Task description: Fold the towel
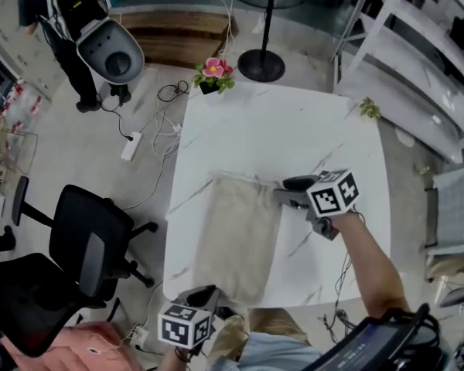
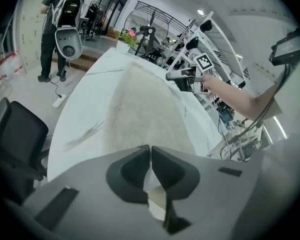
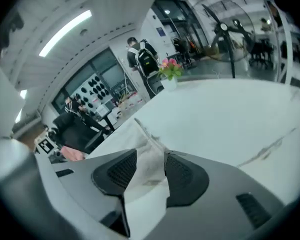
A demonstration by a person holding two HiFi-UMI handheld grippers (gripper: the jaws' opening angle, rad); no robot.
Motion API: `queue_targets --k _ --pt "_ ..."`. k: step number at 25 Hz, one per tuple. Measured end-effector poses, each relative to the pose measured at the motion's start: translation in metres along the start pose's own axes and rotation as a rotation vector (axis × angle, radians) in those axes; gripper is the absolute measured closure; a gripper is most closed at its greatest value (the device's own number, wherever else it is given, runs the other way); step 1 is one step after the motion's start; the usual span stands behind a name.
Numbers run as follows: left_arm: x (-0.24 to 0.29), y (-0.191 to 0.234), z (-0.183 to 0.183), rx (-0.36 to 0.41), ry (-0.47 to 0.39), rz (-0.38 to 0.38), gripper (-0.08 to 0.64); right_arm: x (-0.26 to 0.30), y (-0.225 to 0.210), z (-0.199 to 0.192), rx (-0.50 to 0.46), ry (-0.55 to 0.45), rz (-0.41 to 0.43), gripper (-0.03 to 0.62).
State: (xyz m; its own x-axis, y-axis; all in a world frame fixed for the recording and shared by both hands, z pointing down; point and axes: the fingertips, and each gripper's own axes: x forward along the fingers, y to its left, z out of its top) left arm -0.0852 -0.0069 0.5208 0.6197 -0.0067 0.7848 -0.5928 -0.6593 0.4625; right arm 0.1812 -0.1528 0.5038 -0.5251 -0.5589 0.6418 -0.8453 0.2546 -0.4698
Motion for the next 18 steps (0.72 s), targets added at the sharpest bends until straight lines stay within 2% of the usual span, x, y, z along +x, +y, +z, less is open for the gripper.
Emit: queue_targets --k 2,4,10,11,13,16,18 --pt "-0.002 0.0 0.0 0.001 -0.007 -0.001 0.541 -0.002 0.002 -0.023 0.131 0.088 0.084 0.366" --pt "-0.005 -0.002 0.0 0.003 -0.013 -0.002 0.541 0.004 0.006 -0.035 0.215 0.147 0.148 0.32" --pt "-0.019 -0.002 0.005 -0.009 -0.047 0.006 0.541 0.034 0.018 -0.007 0.297 0.151 0.275 0.337" --pt "-0.023 -0.001 0.007 -0.016 -0.061 0.007 0.541 0.038 0.016 -0.007 0.3 0.168 0.277 0.362" --pt "-0.032 0.0 0.012 -0.036 -0.1 0.011 0.541 0.043 0.012 -0.006 0.294 0.187 0.274 0.513" --pt "-0.052 0.007 0.02 -0.072 -0.182 0.031 0.541 0.038 0.019 0.008 0.256 0.113 0.318 0.541" --pt "-0.068 0.012 0.022 -0.106 -0.243 0.052 0.541 0.03 0.029 0.021 0.191 0.038 0.343 0.546"
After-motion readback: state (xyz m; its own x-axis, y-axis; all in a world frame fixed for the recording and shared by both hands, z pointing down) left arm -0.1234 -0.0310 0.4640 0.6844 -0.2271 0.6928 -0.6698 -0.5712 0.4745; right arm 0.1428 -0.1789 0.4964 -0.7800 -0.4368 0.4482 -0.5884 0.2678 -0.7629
